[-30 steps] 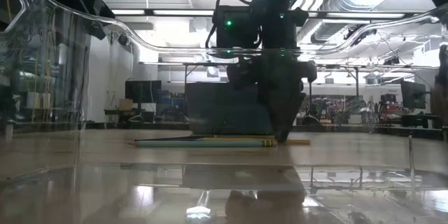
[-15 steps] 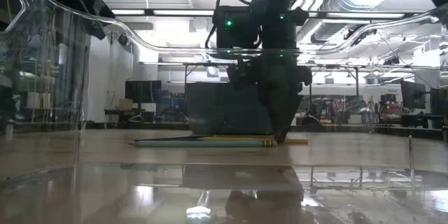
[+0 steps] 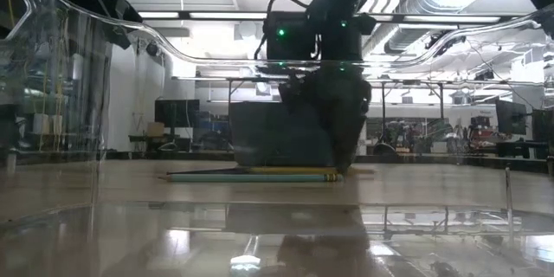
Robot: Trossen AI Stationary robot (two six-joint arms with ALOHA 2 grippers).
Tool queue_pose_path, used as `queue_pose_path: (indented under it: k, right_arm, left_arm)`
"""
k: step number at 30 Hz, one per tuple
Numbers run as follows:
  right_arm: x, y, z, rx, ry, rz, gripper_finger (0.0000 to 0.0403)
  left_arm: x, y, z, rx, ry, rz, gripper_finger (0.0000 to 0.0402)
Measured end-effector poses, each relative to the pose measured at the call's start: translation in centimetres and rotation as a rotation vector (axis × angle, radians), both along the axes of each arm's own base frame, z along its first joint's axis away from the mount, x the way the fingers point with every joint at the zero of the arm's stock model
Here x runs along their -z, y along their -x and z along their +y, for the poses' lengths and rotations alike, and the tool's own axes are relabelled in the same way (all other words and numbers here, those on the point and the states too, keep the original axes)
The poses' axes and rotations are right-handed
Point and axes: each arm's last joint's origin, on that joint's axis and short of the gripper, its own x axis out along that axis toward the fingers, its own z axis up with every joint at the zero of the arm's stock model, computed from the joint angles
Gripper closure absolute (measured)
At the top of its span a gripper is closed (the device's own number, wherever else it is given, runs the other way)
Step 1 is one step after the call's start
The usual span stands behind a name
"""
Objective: Sort pens & pencils
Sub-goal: Put the yellow pencil into the transparent bin
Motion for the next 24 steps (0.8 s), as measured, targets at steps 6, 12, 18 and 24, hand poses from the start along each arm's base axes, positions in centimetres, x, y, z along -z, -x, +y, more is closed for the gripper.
queue_pose_path:
  k: [6, 12, 18, 24]
  right_arm:
    - [-2.8, -1.6, 0.5, -0.031, -0.004, -0.080, 0.0369]
    - [-6.9, -3.3, 1.9, -0.077, -0.016, -0.188, 0.0369]
    - [-10.5, -3.9, 4.4, -0.167, -0.068, -0.247, 0.0369]
    - [-11.1, -3.1, 8.0, -0.249, -0.085, -0.198, 0.0369]
  left_arm:
    - [0.0, 0.0, 0.0, 0.011, 0.006, 0.000, 0.0298]
    - [0.0, 0.0, -0.1, 0.023, 0.018, 0.002, 0.0298]
    - [0.0, 0.0, -0.1, 0.023, 0.020, 0.002, 0.0298]
    - [0.0, 0.0, -0.2, 0.039, 0.060, 0.006, 0.0298]
